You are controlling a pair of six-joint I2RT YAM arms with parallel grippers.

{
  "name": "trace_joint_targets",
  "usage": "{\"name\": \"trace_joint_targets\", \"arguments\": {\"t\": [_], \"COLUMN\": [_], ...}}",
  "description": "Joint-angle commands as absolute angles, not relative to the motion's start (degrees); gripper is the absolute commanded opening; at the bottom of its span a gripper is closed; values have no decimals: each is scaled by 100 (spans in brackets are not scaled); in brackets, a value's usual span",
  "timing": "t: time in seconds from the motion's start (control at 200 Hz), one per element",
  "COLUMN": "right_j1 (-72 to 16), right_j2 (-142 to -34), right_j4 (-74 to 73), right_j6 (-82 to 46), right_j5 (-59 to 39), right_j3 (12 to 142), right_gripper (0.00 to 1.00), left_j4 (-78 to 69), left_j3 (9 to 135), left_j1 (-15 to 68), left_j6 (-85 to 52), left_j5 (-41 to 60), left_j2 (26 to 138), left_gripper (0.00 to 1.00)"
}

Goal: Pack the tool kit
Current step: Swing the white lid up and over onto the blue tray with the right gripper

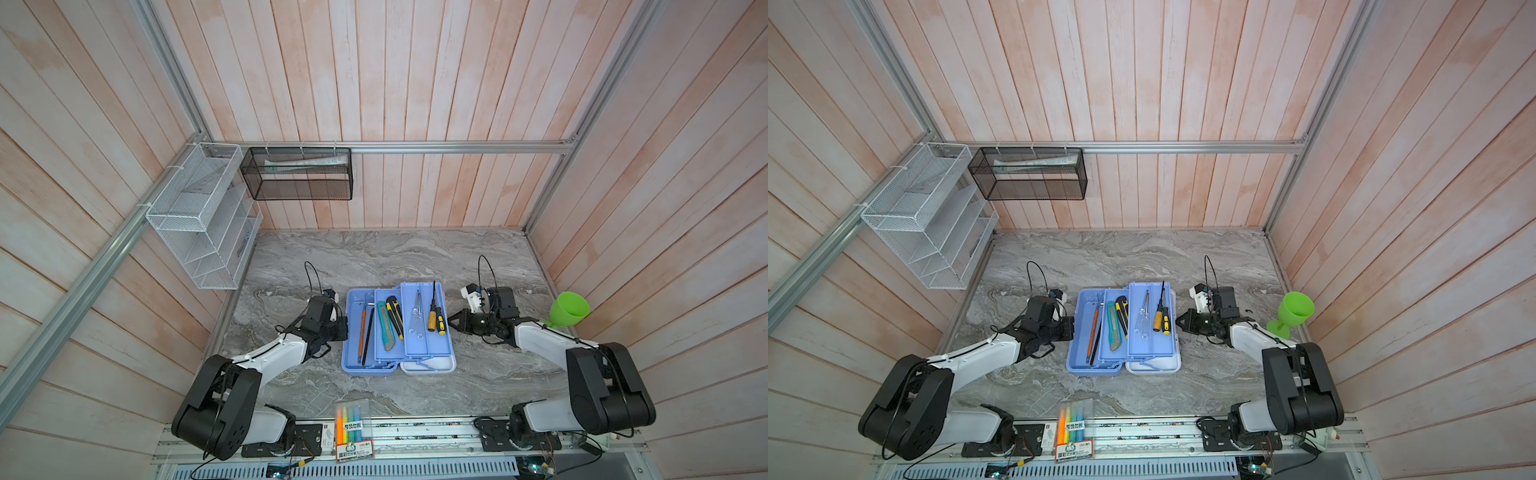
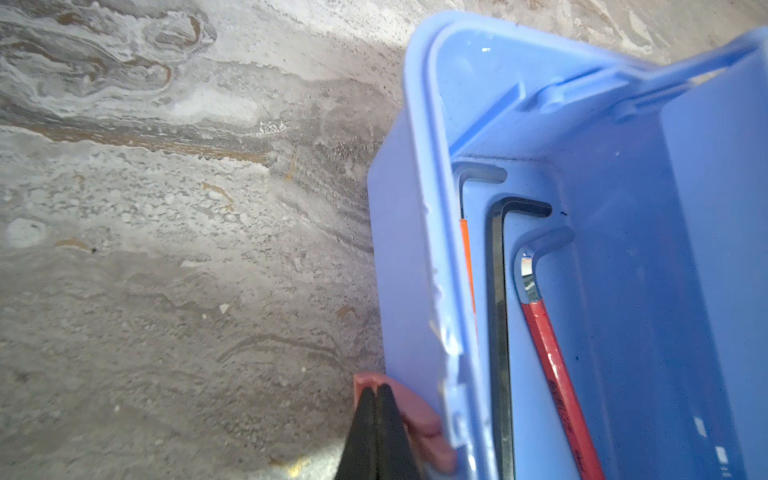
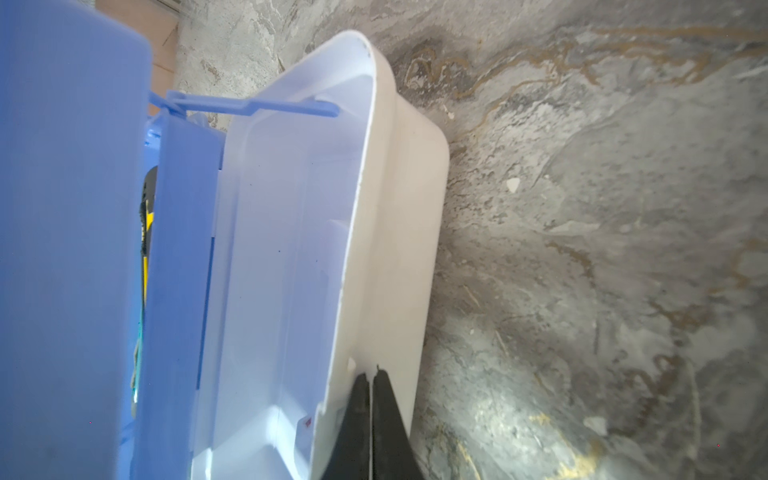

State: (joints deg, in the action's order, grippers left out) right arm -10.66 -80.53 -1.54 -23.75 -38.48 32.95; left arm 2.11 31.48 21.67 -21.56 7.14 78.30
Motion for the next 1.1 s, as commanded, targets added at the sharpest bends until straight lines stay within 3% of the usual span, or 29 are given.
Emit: {"name": "trace_joint_targets", "arguments": {"t": [0.0, 0.59, 1.095], "right_j1": [-1274, -1707, -3127], "right_j2": [-7729, -6921, -7860], "right_j4": [-567, -184, -242], "right_j6": [-2504, -2847, -2870], "right_j5": [-5119, -5038, -4573], "right_j3": [3323, 3816, 4869], "right_gripper": [0, 0, 0], "left_j4": [-463, -611, -715], "left_j3": [3211, 3032, 2836], "left_j1": [2347, 2347, 2329], "left_j6": [-2003, -1993, -2046], "left_j5": [1758, 1758, 1574], "left_j2": [7655, 7655, 7638], "left_gripper": [4, 4, 4]}}
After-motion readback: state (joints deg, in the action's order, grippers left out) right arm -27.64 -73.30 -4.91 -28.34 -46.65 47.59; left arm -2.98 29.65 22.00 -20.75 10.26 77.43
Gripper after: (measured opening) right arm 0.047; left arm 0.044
